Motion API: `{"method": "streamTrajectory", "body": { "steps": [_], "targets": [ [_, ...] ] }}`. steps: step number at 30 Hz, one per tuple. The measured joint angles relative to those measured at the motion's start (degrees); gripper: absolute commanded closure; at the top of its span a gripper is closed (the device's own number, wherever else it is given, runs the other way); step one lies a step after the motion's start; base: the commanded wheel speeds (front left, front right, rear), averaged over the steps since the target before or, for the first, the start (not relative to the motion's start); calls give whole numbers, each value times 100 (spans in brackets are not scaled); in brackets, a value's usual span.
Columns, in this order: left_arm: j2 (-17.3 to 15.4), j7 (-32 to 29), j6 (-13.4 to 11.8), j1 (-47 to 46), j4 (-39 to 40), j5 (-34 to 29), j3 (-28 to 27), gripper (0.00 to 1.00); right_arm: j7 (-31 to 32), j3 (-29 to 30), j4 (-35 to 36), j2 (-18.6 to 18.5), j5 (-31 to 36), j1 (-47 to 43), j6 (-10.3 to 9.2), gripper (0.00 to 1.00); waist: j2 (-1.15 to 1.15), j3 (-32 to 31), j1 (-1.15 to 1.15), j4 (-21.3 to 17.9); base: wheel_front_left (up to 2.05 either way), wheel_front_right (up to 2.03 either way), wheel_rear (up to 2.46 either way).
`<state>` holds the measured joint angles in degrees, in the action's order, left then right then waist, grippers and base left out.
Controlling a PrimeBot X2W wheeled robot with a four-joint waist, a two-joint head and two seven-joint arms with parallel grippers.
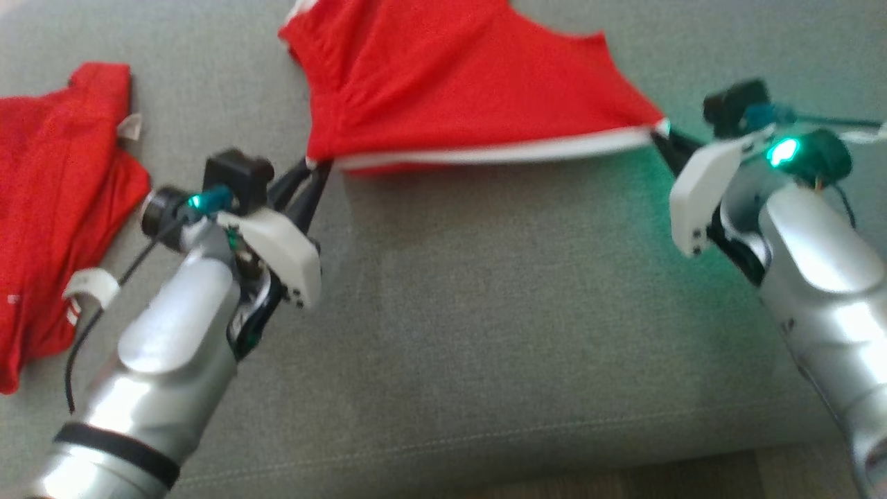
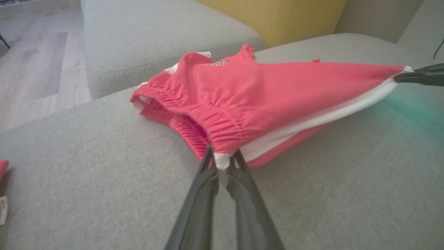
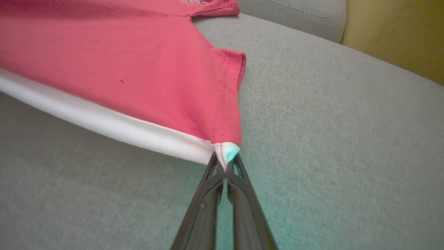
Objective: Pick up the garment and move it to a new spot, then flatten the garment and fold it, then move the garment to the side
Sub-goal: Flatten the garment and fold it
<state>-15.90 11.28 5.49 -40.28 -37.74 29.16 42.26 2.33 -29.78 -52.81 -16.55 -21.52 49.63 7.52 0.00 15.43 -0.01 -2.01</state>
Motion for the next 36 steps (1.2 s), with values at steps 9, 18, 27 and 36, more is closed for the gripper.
{"method": "streamTrajectory", "body": {
  "steps": [9,18,27,36],
  "targets": [
    [94,41,14,719,-155,24,365,100,779,-1157,1087,-926,-1049,-713,0,100,0,-544,0,-32,0,0,0],
    [30,-193,108,1380,107,86,722,100,1558,-1750,2238,-2004,-1915,-1177,1,100,0,-940,0,16,0,0,0],
    [-91,-524,108,1993,624,318,899,100,2369,-1980,3160,-2708,-2602,-1612,1,100,0,-1280,0,85,0,0,0],
    [-310,-838,9,2453,1262,376,1098,100,3331,-1797,3860,-3349,-3222,-2280,2,100,0,-1518,0,150,0,0,0]
  ]
}}
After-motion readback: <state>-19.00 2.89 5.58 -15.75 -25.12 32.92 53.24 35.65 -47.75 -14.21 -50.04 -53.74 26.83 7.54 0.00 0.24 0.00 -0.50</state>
